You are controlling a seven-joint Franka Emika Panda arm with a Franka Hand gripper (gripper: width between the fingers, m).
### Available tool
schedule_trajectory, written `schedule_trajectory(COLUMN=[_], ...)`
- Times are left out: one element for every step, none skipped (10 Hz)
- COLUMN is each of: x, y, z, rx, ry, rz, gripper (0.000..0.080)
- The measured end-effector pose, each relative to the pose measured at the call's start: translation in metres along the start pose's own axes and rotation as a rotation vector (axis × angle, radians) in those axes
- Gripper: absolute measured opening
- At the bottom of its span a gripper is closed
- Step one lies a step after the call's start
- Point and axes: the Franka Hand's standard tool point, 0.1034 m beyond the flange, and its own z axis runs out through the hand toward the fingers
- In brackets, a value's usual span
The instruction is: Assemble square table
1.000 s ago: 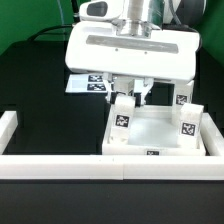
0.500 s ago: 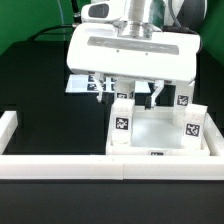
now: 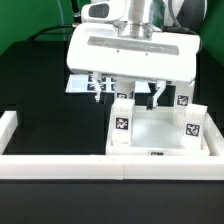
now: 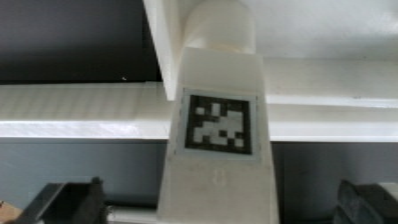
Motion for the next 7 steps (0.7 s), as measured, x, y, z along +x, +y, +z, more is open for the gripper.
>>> schedule_trajectory(x=[0.005, 0.012, 0.019, 0.021, 0.018, 0.017, 0.014], y=[0.003, 0.004, 0.007, 0.010, 0.008, 0.008, 0.007], z=[-0.004, -0.012, -0.017, -0.018, -0.016, -0.016, -0.015], rx=[0.001, 0.008, 0.010, 0.009, 0.013, 0.014, 0.019], ry=[-0.007, -0.011, -0.003, -0.005, -0.030, -0.035, -0.074], rz=[-0.013, -0.015, -0.024, -0.025, -0.026, -0.026, -0.023], gripper=[0.0649, 0.0649, 0.0649, 0.0649, 0.0649, 0.0649, 0.0649])
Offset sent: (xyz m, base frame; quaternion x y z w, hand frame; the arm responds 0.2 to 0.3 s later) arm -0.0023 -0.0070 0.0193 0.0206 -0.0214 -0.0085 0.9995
